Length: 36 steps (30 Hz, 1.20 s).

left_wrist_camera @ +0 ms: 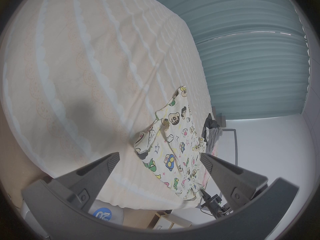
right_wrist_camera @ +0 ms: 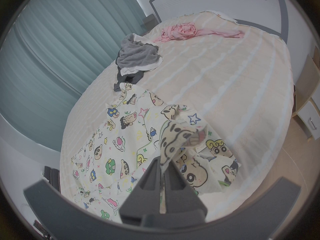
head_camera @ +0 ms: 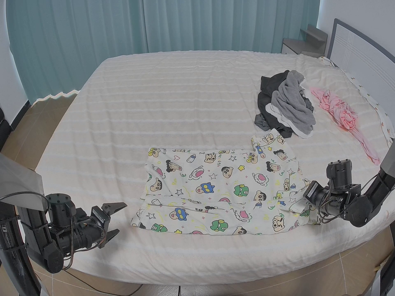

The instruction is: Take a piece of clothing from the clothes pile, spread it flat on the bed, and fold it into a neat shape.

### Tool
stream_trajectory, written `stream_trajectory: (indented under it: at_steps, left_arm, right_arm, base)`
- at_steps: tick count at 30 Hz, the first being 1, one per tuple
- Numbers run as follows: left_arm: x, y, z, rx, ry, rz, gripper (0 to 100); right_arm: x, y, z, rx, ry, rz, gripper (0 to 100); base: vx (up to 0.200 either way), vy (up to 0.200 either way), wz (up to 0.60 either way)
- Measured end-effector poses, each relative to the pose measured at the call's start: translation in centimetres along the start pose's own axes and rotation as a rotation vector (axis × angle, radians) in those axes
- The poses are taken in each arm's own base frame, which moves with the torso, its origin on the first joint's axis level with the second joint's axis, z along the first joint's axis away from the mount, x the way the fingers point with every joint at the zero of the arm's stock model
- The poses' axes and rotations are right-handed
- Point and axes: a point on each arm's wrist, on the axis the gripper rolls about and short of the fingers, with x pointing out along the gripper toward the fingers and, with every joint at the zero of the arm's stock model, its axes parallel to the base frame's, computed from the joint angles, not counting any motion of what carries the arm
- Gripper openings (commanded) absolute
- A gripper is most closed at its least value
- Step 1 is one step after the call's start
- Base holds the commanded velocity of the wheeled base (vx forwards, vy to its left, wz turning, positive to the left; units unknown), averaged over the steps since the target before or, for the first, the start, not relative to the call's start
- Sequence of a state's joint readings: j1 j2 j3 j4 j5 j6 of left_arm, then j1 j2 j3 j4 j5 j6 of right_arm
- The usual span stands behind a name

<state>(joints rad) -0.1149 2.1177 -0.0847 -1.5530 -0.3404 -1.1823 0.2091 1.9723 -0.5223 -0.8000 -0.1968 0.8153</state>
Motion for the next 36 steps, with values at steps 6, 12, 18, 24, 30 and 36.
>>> stream_trajectory:
  at_steps: [6, 12, 18, 24, 30, 36]
  left_arm:
    - [0.0, 0.0, 0.0, 0.0, 0.0, 0.0, 100]
    - [0.0, 0.0, 0.0, 0.0, 0.0, 0.0, 100]
    - [0.0, 0.0, 0.0, 0.0, 0.0, 0.0, 100]
    - [0.0, 0.0, 0.0, 0.001, 0.0, -0.001, 100]
    - [0.0, 0.0, 0.0, 0.001, -0.001, -0.001, 100]
    - [0.0, 0.0, 0.0, 0.0, 0.0, -0.001, 100]
  right_arm:
    - [-1.2, 0.7, 0.3, -0.021, 0.001, 0.001, 0]
    - [-1.6, 2.3, 1.5, -0.044, 0.007, -0.003, 0]
    - [-1.9, 4.1, 2.7, -0.068, 0.043, -0.036, 0]
    - [-2.5, 6.2, 4.5, -0.077, 0.049, -0.047, 0]
    - [-2.5, 7.7, 5.8, -0.087, 0.041, -0.068, 0]
    - [-2.4, 8.9, 6.5, -0.102, 0.048, -0.085, 0]
  base:
    - [0.0, 0.0, 0.0]
    - [0.0, 0.0, 0.0]
    - [0.0, 0.0, 0.0]
    - [0.0, 0.0, 0.0]
    - [0.0, 0.0, 0.0]
    - [0.0, 0.0, 0.0]
